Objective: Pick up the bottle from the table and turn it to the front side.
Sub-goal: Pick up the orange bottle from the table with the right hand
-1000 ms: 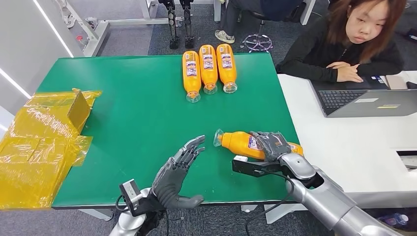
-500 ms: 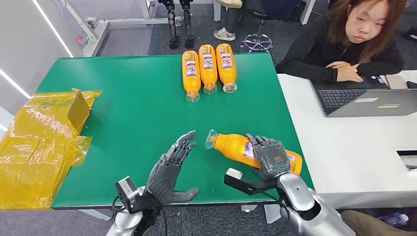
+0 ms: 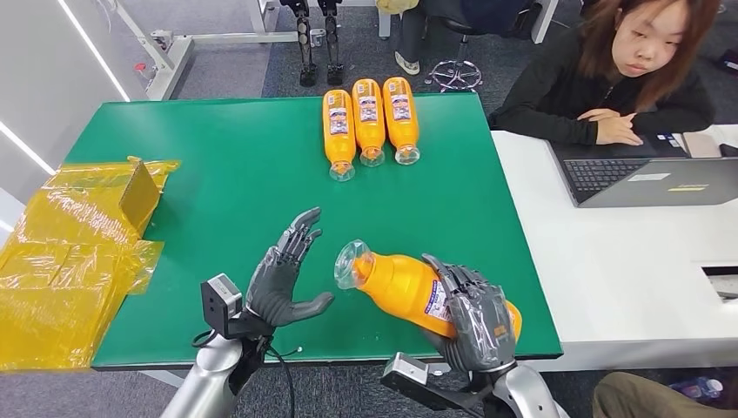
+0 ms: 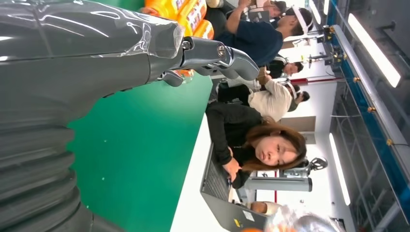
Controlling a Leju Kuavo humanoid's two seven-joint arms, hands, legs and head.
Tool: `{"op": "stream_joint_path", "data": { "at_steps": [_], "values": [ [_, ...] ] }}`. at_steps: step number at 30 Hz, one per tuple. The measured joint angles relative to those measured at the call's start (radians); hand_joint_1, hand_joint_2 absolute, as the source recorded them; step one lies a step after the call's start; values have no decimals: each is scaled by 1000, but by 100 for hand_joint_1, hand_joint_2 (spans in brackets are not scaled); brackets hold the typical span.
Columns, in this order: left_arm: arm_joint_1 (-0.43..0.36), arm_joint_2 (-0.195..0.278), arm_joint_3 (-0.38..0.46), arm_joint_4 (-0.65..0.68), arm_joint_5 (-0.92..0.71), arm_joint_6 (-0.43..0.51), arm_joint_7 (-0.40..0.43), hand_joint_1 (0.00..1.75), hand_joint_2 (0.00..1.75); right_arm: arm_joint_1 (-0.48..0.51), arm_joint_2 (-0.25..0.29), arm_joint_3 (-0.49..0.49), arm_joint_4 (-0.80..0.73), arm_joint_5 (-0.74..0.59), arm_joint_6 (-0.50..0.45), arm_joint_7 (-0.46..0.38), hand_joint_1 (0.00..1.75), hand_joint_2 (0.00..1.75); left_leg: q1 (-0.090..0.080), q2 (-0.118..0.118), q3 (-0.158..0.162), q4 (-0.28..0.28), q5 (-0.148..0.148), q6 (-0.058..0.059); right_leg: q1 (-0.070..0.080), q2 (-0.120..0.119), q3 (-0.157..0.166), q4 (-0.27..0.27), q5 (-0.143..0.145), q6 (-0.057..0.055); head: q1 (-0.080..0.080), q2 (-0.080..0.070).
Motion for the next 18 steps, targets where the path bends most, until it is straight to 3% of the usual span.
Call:
{"op": "stream_joint_path", "data": {
  "at_steps": [10,18],
  "values": [
    [17,2,1,5,59,-65,0,0,175,8,31,2,-5,-78,-49,-93,175,175,0,0,0,0,0,0,0,0,0,0,0,0,0,0],
    [38,-6,1,-31,124,-173,0,0,175,5,58,4,23,-129,-49,-145,175,175,0,0,0,0,0,0,0,0,0,0,0,0,0,0]
  ]
}}
